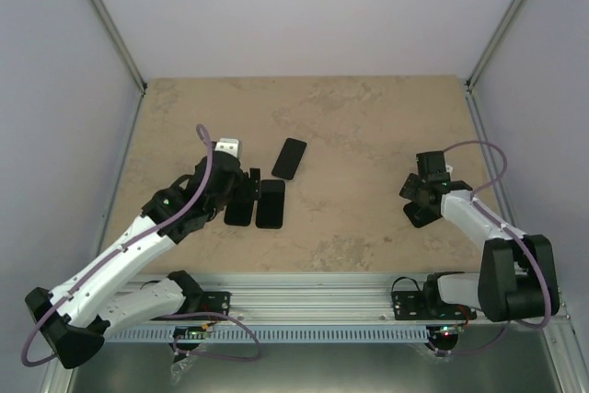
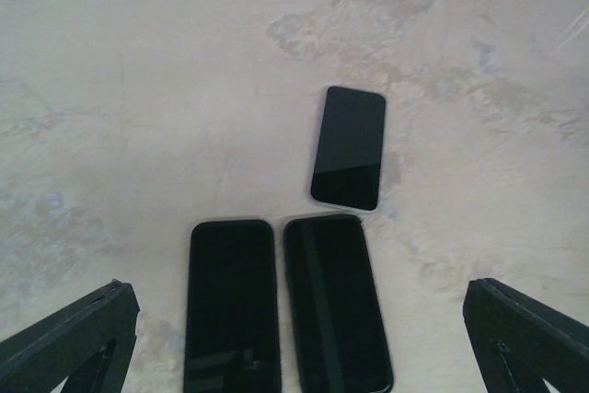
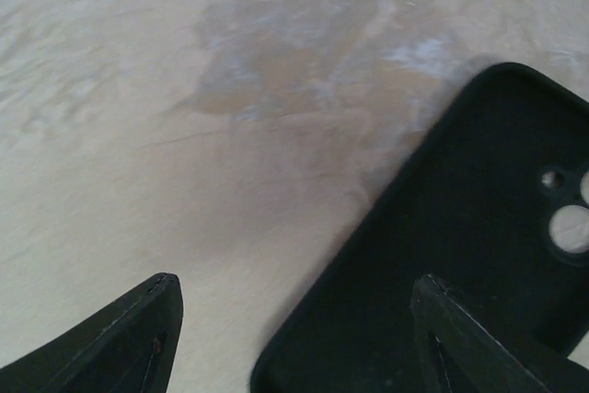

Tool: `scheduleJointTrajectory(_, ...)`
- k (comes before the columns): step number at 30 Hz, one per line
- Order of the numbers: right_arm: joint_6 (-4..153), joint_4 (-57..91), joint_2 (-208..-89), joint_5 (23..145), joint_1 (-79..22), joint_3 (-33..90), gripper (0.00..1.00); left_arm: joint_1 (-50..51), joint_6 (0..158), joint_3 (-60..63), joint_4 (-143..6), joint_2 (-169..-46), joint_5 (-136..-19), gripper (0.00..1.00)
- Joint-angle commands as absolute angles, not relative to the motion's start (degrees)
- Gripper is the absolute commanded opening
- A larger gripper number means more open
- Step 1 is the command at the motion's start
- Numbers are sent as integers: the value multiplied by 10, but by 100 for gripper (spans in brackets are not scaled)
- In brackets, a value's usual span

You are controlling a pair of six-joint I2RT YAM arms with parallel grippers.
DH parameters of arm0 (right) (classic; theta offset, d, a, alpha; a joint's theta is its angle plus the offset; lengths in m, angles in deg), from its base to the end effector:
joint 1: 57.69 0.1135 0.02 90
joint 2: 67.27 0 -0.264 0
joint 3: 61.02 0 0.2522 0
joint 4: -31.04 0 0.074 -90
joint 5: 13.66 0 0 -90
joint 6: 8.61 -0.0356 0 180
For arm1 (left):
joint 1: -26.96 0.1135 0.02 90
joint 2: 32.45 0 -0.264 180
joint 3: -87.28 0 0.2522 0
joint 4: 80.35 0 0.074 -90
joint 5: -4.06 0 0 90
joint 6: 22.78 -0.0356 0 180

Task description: Put the phone into the phone case

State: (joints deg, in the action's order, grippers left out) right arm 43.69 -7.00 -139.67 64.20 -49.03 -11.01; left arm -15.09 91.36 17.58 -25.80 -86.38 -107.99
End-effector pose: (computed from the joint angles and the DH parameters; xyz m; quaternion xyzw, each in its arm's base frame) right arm 0.2256 0.0268 0.1744 0.2672 0.9240 0.0059 0.2735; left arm 0.1505 -0.1178 0.3284 0.0561 0.8872 -0.0872 0.4496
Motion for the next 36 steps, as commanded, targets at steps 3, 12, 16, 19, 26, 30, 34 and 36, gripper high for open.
scheduleJointTrajectory(3,412,-48,-1443,620,-542,-110,66,-148,897,210,-285,-840,-1123,99)
scheduleJointTrajectory(12,421,-25,-1522,630,-558,-77,45,-147,900,219,-286,-825,-1123,99)
scheduleJointTrajectory(16,413,-35,-1557,620,-558,-65,37,-147,900,220,-288,-817,-1126,99)
scheduleJointTrajectory(19,412,-38,-1567,618,-559,-66,26,-145,900,221,-287,-815,-1129,99)
scheduleJointTrajectory(26,429,-45,-1553,631,-558,-76,6,-136,900,221,-287,-814,-1129,99)
scheduleJointTrajectory(30,445,-47,-1534,645,-552,-85,0,-130,900,221,-288,-812,-1129,99)
scheduleJointTrajectory(34,473,-49,-1520,673,-534,-87,1,-125,900,221,-290,-808,-1130,99)
scheduleJointTrajectory(36,489,-51,-1518,695,-516,-85,1,-123,900,222,-289,-808,-1130,99)
